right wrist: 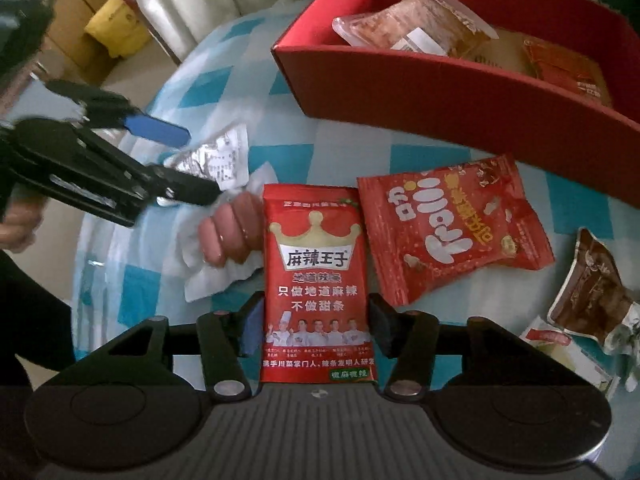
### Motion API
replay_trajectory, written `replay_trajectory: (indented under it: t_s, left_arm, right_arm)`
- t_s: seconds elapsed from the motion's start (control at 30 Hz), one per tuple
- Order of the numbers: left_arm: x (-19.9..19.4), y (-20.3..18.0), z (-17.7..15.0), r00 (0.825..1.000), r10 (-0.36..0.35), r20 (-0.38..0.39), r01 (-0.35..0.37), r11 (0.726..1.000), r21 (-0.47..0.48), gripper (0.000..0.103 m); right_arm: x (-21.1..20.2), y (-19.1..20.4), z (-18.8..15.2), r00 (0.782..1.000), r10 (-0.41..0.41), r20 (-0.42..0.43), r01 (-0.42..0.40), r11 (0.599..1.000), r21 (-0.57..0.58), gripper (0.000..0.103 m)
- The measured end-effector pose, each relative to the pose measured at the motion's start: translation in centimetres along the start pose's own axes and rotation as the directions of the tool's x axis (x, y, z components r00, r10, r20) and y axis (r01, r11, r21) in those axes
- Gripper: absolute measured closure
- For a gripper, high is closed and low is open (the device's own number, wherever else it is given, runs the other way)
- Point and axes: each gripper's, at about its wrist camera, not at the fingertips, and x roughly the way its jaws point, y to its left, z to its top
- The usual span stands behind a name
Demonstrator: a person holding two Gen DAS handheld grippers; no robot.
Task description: Organize snacks
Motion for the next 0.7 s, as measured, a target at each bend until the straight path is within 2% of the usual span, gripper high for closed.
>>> replay_trajectory:
  t_s: [0.07,0.13,0.2,0.23,0.33,0.4,0.5,0.63,0.7]
  left_arm:
    - [0.9,0.3,0.1,1.000,0.000,-0.012,0.000,1.000,0.004,0.031]
    - [1.2,-0.1,0.3,1.000,-0.003,-0.004,0.003,0.999,0.049,0.024]
    - [1.4,-0.8,0.1,1.000,0.027,-0.004,-0.027,0.994,0.107,0.023]
    - [1.5,-1.1,-0.1,0.999,0.041,0.002,-0.041,0.992,0.118,0.022]
    - [1.5,-1.5,-0.5,0.999,0.050,0.017,-0.051,0.993,0.109,0.022]
    - [1.4,-1.4,-0.6,0.999,0.050,0.016,-0.052,0.994,0.098,0.023]
    - [1.2,-1.6,-0.9,0.997,0.071,0.012,-0.072,0.996,0.051,0.028]
    - [0.6,-2.6,-1.8,0.995,0.101,-0.006,-0.101,0.995,-0.018,0.045]
    - [0.2,-2.9,-2.6,0.996,0.091,-0.021,-0.092,0.994,-0.056,0.052]
  right_arm:
    - [0.1,0.0,0.1,1.000,0.006,0.002,-0.006,1.000,-0.001,0.038]
    - [0.2,0.0,0.3,1.000,0.007,0.002,-0.007,1.000,-0.013,0.037]
    - [0.5,0.2,0.6,1.000,0.001,0.002,-0.001,1.000,-0.024,0.036]
    - [0.6,0.3,0.7,1.000,0.006,0.000,-0.006,1.000,-0.027,0.032]
    - [0.9,0.9,0.7,1.000,0.018,-0.002,-0.018,0.999,-0.047,0.023]
    - [1.2,1.3,0.8,1.000,-0.004,-0.002,0.004,0.998,-0.069,0.023]
    - [1.2,1.9,0.7,0.998,-0.067,0.001,0.066,0.993,-0.102,0.039]
    - [0.8,1.9,0.3,0.996,-0.090,0.006,0.090,0.990,-0.112,0.042]
    - [0.7,2.0,0.0,0.996,-0.092,-0.002,0.091,0.989,-0.116,0.042]
